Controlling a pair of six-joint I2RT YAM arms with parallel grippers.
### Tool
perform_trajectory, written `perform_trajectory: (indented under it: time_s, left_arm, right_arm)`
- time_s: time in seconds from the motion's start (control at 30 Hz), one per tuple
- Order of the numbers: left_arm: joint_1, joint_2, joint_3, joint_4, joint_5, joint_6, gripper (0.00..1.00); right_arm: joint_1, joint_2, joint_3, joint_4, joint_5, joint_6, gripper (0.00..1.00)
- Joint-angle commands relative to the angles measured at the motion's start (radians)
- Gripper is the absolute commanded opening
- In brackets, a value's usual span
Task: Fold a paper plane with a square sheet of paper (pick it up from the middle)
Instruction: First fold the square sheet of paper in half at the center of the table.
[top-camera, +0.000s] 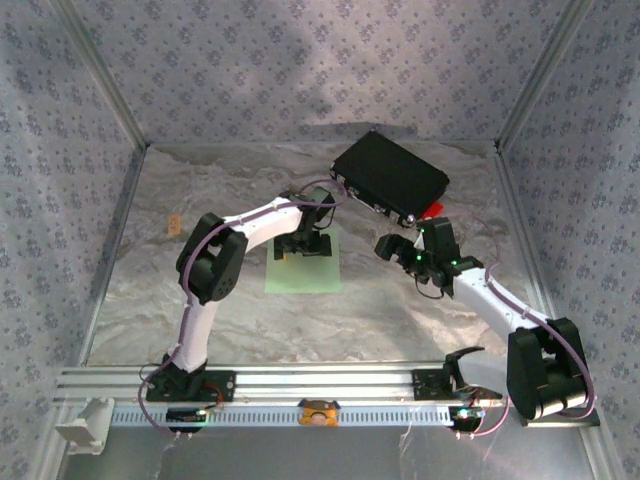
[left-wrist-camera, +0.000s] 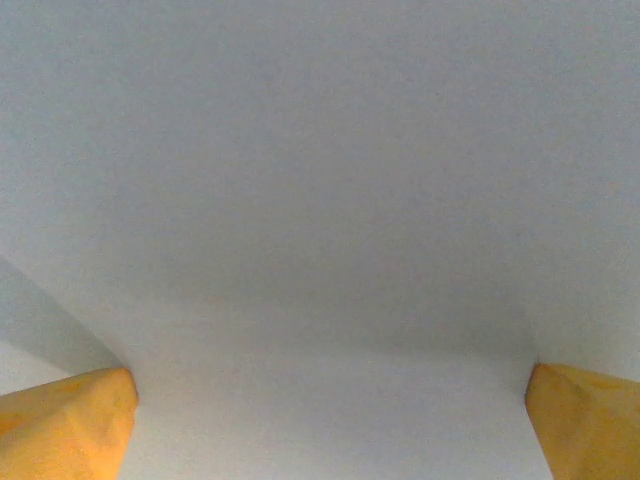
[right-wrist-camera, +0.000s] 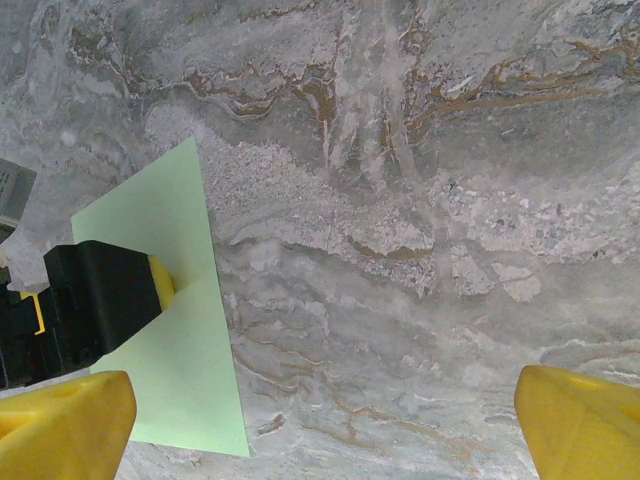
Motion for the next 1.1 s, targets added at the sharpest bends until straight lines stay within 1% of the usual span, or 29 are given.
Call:
perform_trajectory:
  time_s: [0.0, 0.23, 0.43, 0.57, 0.7, 1.07]
  left_arm:
    - [0.009, 0.037, -0.027, -0.019, 0.022, 0.033, 1.0]
    - [0.021, -0.034, -0.019, -0.001, 0.025, 0.079, 1.0]
    - [0.036, -0.028, -0.034, 0.009, 0.037, 0.099, 1.0]
    - [0.035, -0.035, -0.053, 0.036, 0.068, 0.116, 1.0]
    - [0.03, -0.016, -0.054, 0.012, 0.041, 0.12, 1.0]
    - [-0.003, 0.069, -0.049, -0.02, 0.011, 0.119, 1.0]
  right_arm:
    - [-0.008, 0.001, 0.009, -0.019, -0.01, -0.002, 0.99]
    - [-0.011, 0.005, 0.012, -0.013, -0.02, -0.004, 0.99]
    - [-0.011, 0.012, 0.014, -0.007, -0.026, -0.003, 0.99]
    - [-0.011, 0.015, 0.012, -0.004, -0.026, -0.003, 0.99]
    - [-0.01, 0.019, 0.01, -0.001, -0.031, -0.002, 0.99]
    - [-0.012, 0.02, 0.011, -0.003, -0.029, 0.0, 0.99]
